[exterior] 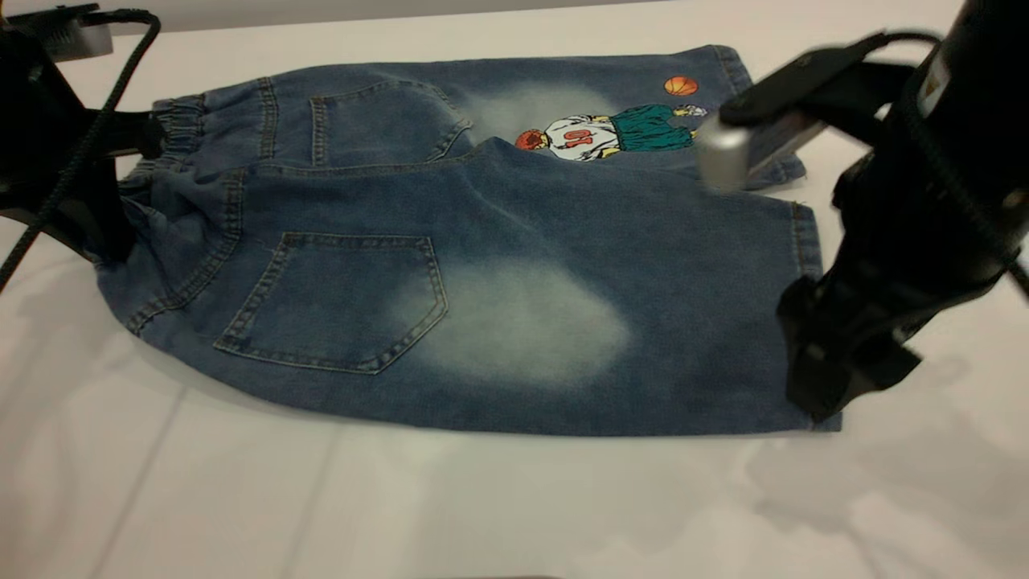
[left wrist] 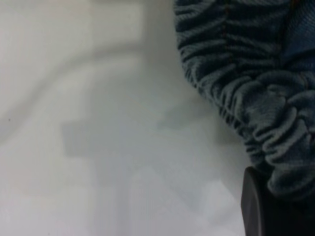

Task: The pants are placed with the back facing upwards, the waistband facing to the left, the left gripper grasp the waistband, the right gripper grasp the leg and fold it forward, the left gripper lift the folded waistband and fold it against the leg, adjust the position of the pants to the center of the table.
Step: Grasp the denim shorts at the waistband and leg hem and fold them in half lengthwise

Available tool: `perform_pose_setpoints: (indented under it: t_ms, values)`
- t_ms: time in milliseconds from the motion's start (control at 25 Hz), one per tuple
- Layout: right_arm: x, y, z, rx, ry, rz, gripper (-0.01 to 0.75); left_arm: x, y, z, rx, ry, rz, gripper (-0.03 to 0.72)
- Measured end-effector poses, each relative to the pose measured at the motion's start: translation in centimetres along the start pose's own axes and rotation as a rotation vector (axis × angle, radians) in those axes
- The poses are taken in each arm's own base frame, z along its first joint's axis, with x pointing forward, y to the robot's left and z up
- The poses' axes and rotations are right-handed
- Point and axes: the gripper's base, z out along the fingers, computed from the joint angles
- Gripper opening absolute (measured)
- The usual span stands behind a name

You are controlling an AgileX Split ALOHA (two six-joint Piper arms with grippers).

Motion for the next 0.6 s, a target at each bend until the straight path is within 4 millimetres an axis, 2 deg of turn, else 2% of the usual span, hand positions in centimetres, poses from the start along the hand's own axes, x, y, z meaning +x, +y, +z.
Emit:
perform_pose_setpoints:
  t_ms: [240,600]
  values:
    - [0.0,-0.4,3.2,0.009,0.034,0.008,0.584,0.0,0.0,0.0,0.000,0.000,0.000,0.076]
    - [0.0,-0.7,5.5,0.027,0.024,0.012,0.584,0.0,0.0,0.0,0.000,0.000,0.001,0.076]
